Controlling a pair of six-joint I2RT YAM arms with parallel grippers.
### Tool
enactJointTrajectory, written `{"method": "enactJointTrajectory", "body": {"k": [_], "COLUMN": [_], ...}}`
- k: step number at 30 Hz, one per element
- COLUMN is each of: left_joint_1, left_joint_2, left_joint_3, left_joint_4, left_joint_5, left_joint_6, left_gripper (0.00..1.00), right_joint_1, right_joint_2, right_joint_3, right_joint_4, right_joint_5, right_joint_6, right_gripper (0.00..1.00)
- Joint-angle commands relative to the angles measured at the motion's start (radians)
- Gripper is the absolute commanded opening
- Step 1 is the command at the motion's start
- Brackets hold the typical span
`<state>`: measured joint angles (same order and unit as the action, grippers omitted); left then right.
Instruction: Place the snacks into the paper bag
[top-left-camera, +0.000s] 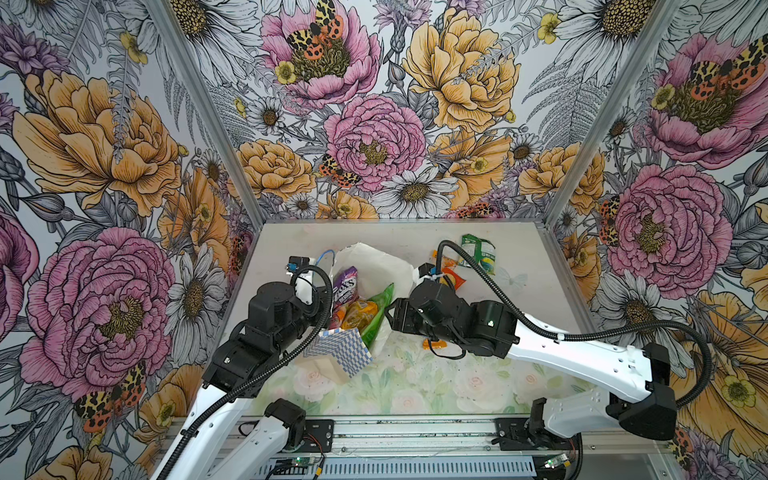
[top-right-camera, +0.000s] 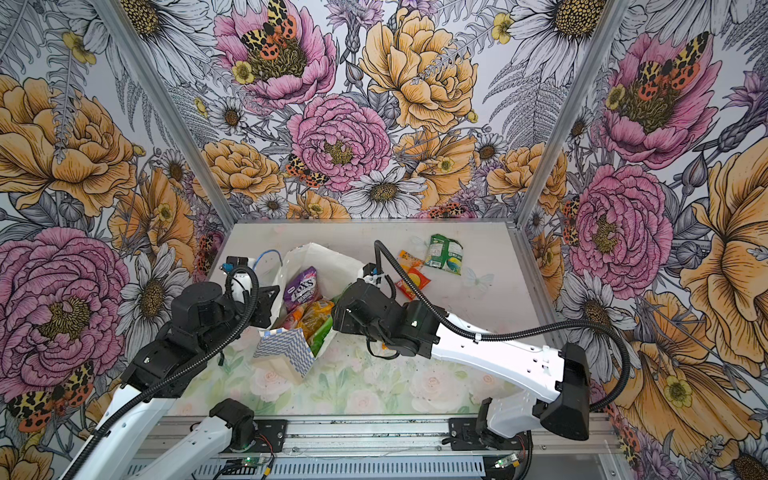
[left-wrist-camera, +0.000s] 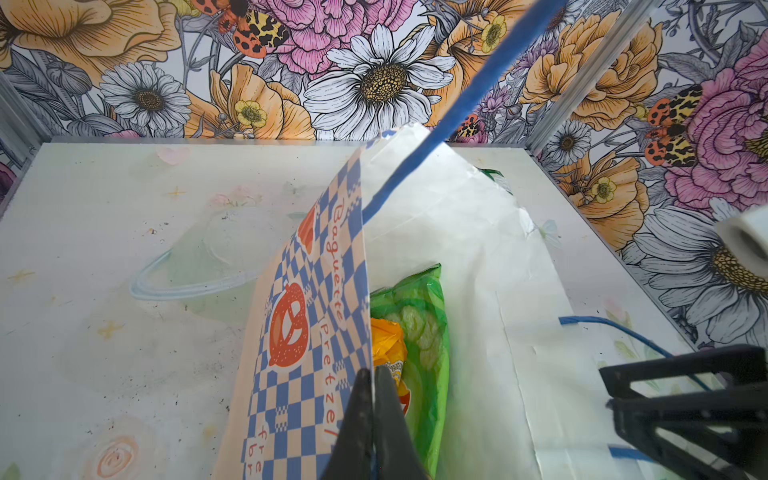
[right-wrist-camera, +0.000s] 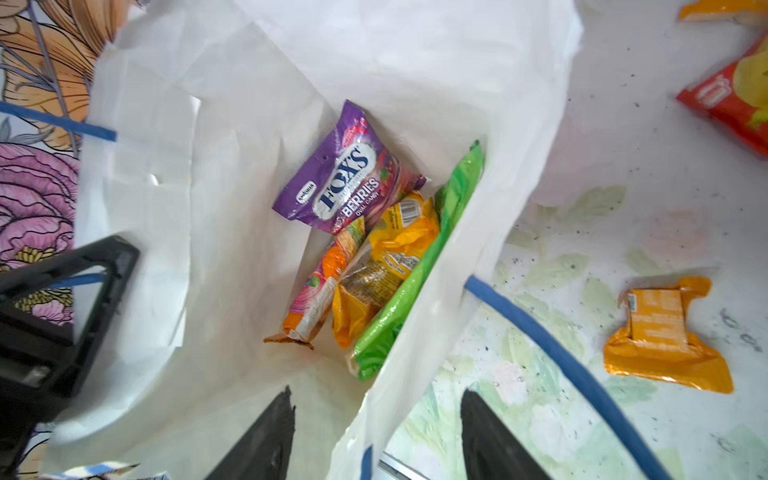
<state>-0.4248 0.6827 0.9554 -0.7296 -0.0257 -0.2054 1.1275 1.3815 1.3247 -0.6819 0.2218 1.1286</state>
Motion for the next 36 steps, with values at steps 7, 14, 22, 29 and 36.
{"method": "enactJointTrajectory", "body": {"k": [7,14,22,29,36], "left_joint_1": [0.009,0.008,-0.044,-0.273,-0.363], "left_joint_2": [-0.008,-0.011,0.061,0.194,0.245], "left_joint_3": [0.003,0.006,0.109,0.218,0.234], "left_joint_4": [0.081,0.082,0.091,0.088,0.087], "left_joint_5": [-0.002,0.007,0.059,-0.107,-0.224], "left_joint_6": [0.021,0.015,-0.100,-0.169,-0.298], "left_gripper": [0.00,0.00,0.00,0.00,0.00], "right_joint_1": [0.003,-0.003,-0.054,-0.149,-0.278], "right_joint_2": [0.124,0.177,0.131,0.040,-0.006], "right_joint_3": [0.063,0.149,0.189,0.197,0.183], "right_joint_4": [-0.001,-0.001,-0.002,-0.010,-0.030], "right_joint_5": [0.037,0.047,0.054,0.019,-0.101], "right_joint_6": [0.028,-0.034,-0.110,-0.195,-0.243], "right_gripper": [0.64,0.37,0.00,0.00,0.00]}}
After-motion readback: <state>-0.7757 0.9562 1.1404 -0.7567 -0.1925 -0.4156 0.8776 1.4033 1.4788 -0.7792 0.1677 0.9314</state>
